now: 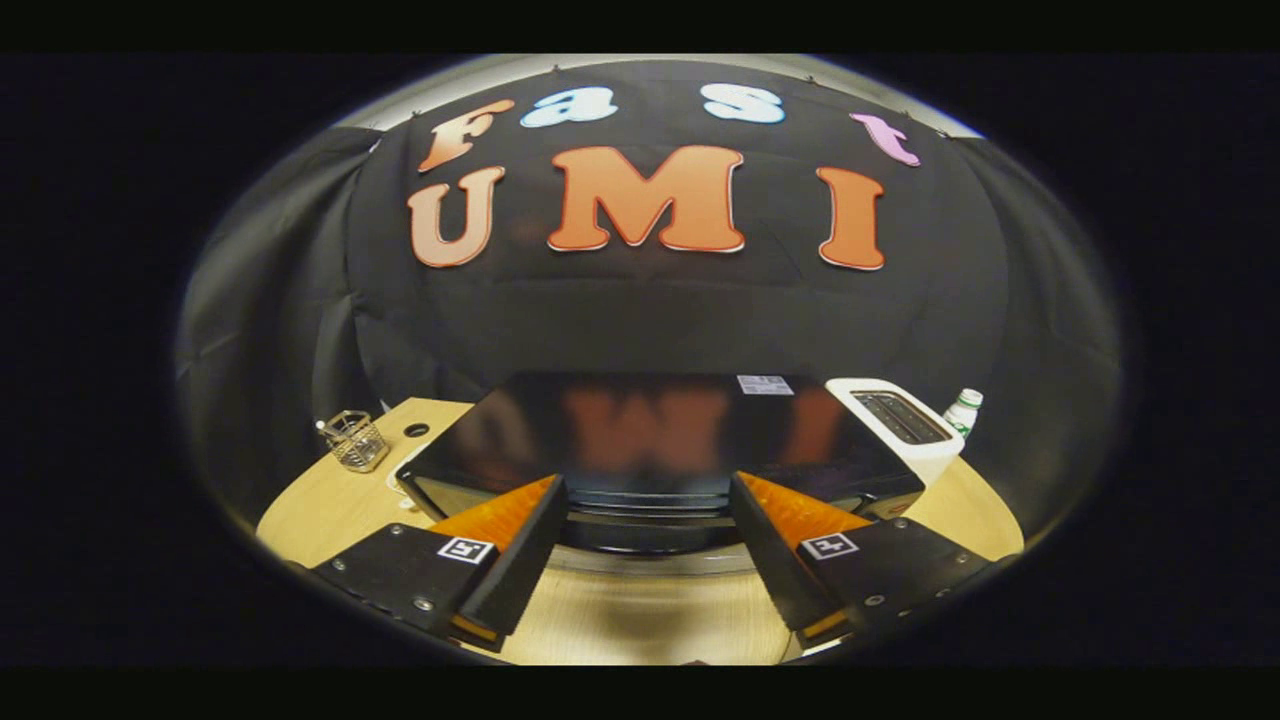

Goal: Open the toaster oven, put the food inside, and close the toaster oven door.

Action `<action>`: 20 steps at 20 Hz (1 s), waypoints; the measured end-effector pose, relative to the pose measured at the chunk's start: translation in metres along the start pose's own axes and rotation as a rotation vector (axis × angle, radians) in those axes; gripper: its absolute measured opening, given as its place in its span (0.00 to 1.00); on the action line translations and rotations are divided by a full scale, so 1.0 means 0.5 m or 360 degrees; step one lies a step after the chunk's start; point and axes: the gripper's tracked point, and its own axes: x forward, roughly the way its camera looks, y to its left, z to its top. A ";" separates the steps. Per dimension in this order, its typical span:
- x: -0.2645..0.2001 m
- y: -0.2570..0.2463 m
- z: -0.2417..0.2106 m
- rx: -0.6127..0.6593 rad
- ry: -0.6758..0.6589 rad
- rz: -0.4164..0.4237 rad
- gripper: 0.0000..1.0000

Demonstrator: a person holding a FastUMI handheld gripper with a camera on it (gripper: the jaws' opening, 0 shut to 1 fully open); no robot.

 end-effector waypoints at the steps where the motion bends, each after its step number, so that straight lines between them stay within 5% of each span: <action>1: -0.008 0.006 0.005 0.0013 -0.0042 0.0025 0.93; 8: -0.101 0.021 -0.077 -0.0051 0.0070 0.0164 0.87; 14: -0.139 0.006 -0.244 0.0338 0.0591 0.0222 0.87; 20: -0.132 0.002 -0.318 0.0202 0.0702 0.0197 0.83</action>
